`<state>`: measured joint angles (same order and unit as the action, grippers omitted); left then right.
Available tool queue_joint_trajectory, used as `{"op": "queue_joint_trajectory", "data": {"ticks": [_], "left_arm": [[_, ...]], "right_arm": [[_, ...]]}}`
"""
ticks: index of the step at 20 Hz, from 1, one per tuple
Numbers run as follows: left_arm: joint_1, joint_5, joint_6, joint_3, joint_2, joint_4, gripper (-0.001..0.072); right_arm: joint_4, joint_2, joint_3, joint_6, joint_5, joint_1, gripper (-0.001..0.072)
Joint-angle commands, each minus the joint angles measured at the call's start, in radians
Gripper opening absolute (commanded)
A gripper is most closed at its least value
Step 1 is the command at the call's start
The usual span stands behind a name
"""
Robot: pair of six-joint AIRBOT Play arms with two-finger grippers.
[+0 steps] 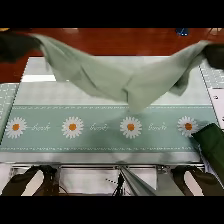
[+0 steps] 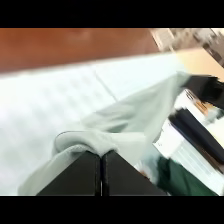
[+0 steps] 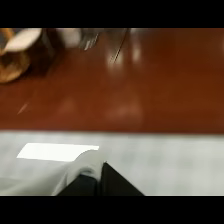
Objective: Fold the shirts.
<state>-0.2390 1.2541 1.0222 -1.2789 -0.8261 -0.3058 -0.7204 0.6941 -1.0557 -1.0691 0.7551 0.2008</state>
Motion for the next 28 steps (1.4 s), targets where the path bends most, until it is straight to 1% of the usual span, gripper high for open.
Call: {"op": "queue_joint_trajectory", "data": {"ticks": [1, 3, 4, 6, 9, 10, 11, 12, 16, 20, 23, 25, 26, 28], "left_arm": [[-0.099, -0.003, 0.069, -0.239, 0.080, -0.004, 0.0018], [-0.114, -0.003, 0.081, -0.347, 0.100, -0.032, 0.0018], [-0.114, -0.003, 0.106, -0.391, 0.109, -0.082, 0.0018], [-0.114, 0.035, 0.188, -0.466, 0.134, -0.298, 0.0018], [-0.114, 0.172, 0.308, -0.483, 0.180, -0.679, 0.0018], [-0.114, 0.221, 0.348, -0.483, 0.185, -0.764, 0.0018], [-0.114, 0.257, 0.372, -0.483, 0.188, -0.806, 0.0018], [-0.114, 0.280, 0.371, -0.482, 0.189, -0.814, 0.0018], [-0.114, 0.340, 0.372, -0.481, 0.189, -0.813, 0.0017], [-0.114, 0.363, 0.371, -0.437, 0.189, -0.793, 0.0017], [-0.114, 0.362, 0.370, -0.299, 0.189, -0.744, 0.0018], [-0.114, 0.342, 0.347, -0.166, 0.189, -0.679, 0.0018], [-0.114, 0.313, 0.329, -0.092, 0.189, -0.636, 0.0018], [-0.106, 0.228, 0.298, 0.047, 0.188, -0.564, 0.0018]], "right_arm": [[-0.171, -0.106, -0.201, -0.103, 0.010, 0.045, 0.0022], [-0.236, -0.135, -0.283, -0.162, 0.021, 0.045, 0.0022], [-0.280, -0.143, -0.328, -0.189, 0.058, 0.045, 0.0021], [-0.420, -0.145, -0.419, -0.252, 0.198, 0.045, 0.0022], [-0.701, -0.145, -0.494, -0.309, 0.453, 0.045, 0.0021], [-0.778, -0.145, -0.499, -0.311, 0.542, 0.045, 0.0022], [-0.816, -0.145, -0.499, -0.314, 0.613, 0.042, 0.0022], [-0.824, -0.145, -0.499, -0.319, 0.663, 0.034, 0.0022], [-0.728, -0.144, -0.499, -0.317, 0.841, 0.033, 0.0021], [-0.578, -0.100, -0.499, -0.306, 0.989, 0.033, 0.0021], [-0.534, 0.003, -0.461, -0.306, 0.999, 0.032, 0.0021], [-0.475, 0.104, -0.407, -0.306, 0.989, 0.032, 0.0021], [-0.433, 0.159, -0.382, -0.306, 0.976, 0.032, 0.0021], [-0.348, 0.283, -0.362, -0.296, 0.901, 0.032, 0.0021]]}}
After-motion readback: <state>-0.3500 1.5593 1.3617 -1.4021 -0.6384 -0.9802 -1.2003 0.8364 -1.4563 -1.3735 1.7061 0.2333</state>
